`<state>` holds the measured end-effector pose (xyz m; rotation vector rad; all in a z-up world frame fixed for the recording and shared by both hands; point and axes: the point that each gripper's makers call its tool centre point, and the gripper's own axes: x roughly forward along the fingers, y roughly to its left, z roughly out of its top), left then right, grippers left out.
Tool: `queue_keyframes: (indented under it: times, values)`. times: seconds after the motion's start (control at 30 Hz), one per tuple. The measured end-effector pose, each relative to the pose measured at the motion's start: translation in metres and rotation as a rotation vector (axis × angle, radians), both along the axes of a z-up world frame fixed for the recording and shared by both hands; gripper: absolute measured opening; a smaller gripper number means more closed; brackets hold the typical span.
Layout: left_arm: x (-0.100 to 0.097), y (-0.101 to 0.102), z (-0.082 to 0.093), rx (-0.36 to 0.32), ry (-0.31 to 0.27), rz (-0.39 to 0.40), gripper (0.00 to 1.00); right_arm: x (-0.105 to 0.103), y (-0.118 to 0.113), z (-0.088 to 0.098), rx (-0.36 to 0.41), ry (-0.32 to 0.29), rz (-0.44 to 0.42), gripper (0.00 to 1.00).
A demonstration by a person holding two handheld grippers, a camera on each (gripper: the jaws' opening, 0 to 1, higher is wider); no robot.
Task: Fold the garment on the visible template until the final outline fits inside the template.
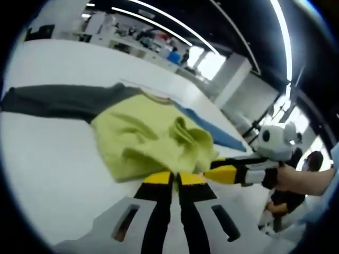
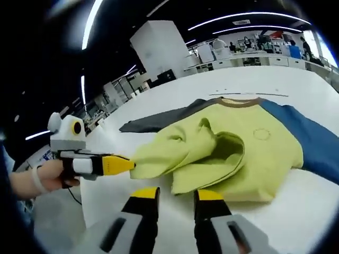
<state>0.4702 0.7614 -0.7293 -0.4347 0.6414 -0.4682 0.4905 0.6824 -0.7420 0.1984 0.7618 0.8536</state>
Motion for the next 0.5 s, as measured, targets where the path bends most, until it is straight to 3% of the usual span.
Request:
queue_keyframes:
  times: [0.17,0.23,0.5]
  values:
    - [-0.0021,0.0002,-0.0033,0.0,0.009,0.001,0.01,0.0052,-0.0034,-0.0017,0.024,0.031,-0.043,0.09]
    - [-0.0029,0.0002,-0.004,0.0,0.011,0.0,0.01,0.0033,-0.003,-0.0017,0.018,0.035,-0.045,0.0]
    - [-0.0059,0.0038,-0.0043,0.003,0.017,0.002,0.01,0.002,-0.009,-0.0028,0.002,0.035,-0.045,0.0]
